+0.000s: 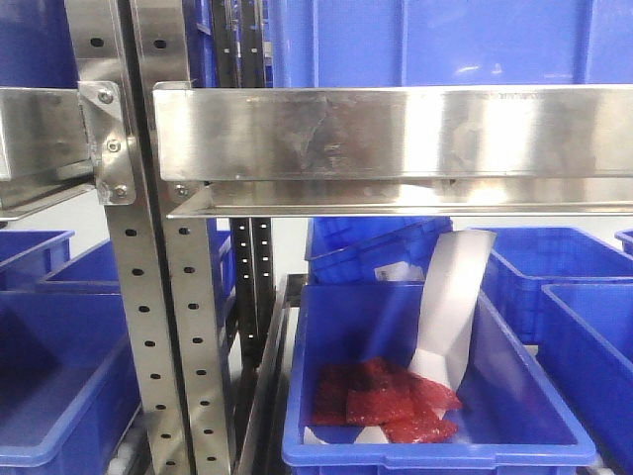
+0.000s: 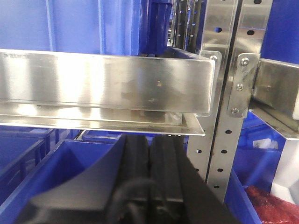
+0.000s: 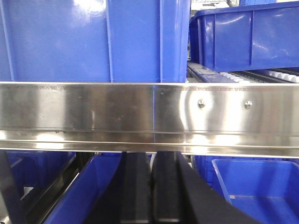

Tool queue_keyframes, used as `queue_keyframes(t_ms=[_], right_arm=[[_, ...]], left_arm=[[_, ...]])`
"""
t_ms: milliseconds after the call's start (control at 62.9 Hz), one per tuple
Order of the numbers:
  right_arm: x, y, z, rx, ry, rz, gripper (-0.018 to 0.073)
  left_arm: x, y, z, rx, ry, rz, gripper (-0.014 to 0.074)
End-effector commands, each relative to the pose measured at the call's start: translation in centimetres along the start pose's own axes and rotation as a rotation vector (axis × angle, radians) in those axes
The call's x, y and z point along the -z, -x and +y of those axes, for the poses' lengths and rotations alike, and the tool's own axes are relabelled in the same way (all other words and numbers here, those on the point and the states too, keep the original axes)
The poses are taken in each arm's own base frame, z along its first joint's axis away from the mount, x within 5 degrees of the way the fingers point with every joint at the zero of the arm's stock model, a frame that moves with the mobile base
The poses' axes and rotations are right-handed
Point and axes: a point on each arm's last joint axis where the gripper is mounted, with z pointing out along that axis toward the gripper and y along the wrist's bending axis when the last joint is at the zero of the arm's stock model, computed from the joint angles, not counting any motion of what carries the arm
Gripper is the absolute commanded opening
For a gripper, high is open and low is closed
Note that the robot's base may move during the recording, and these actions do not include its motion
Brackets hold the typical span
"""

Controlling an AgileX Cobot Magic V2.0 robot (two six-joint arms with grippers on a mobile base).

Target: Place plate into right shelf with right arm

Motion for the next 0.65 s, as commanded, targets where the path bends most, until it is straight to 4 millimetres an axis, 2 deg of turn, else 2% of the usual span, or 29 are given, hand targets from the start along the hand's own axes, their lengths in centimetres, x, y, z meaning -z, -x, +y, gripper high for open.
queue_keyframes(t_ms=[0, 636], right_arm=[[0.27, 1.34, 0.04, 0.001, -0.001, -0.117, 0.0052], [0.27, 1.34, 0.04, 0.001, -0.001, -0.117, 0.0052]], left_arm=[[0.08, 0.52, 0.11, 0.015, 0.012, -0.089, -0.0128], [0.08, 0.52, 0.11, 0.015, 0.012, -0.089, -0.0128]])
